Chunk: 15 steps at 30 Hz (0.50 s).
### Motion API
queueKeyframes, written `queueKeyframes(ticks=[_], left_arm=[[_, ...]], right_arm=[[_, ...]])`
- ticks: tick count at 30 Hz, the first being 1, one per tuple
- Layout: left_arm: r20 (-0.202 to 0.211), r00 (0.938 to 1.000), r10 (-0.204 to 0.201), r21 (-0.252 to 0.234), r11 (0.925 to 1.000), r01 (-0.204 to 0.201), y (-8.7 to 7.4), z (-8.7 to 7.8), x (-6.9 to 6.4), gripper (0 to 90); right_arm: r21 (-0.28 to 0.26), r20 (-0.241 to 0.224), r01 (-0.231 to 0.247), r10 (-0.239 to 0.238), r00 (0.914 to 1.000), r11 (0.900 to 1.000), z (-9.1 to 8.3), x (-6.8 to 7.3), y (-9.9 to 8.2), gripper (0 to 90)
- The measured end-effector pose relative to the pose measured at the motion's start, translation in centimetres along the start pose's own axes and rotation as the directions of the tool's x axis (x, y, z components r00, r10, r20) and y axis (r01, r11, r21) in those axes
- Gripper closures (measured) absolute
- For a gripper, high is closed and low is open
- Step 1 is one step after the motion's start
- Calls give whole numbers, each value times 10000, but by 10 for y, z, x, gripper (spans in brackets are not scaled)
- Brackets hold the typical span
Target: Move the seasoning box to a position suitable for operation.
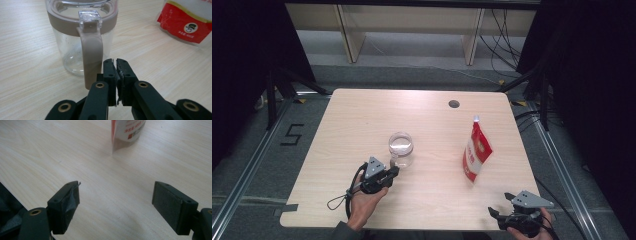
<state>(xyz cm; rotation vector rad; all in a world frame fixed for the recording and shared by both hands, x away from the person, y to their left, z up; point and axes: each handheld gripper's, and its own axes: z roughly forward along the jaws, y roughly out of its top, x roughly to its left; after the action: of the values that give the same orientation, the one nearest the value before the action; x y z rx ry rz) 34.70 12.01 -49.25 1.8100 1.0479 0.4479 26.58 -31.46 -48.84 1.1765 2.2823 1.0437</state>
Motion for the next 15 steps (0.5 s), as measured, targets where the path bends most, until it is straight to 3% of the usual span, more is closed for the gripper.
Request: queueKeyframes(ticks=[1,5,7,10,11,12,13,15], left_arm=[[75,9999,141,-34,9999,-141,0,-5,0,847],[-138,9998,170,-215,9996,-173,1,-14,-1,794],[-221,9996,163,-273,9995,-169,1,-17,-1,732],[-673,9977,108,-366,9992,-132,2,-23,3,600],[-673,9977,108,-366,9992,-132,2,-23,3,552],[-934,9956,-34,-284,9996,7,4,-21,8,514],[-1038,9946,-23,-264,9997,-5,4,-18,9,486],[-1100,9939,-59,-220,9998,35,5,-15,10,444]], right_arm=[[-136,59,211,-211,9998,9997,0,-1,0,228],[67,9,-41,41,10000,10000,0,0,0,228],[29,-78,61,-60,10000,10000,0,0,0,228],[-57,222,230,-228,9995,9997,-1,-1,0,228],[-57,222,230,-228,9995,9997,-1,-1,0,228],[57,126,25,-26,9999,10000,-1,1,0,229],[-65,216,226,-225,9995,9997,0,0,0,228],[111,137,-20,19,9999,9999,0,1,0,228]])
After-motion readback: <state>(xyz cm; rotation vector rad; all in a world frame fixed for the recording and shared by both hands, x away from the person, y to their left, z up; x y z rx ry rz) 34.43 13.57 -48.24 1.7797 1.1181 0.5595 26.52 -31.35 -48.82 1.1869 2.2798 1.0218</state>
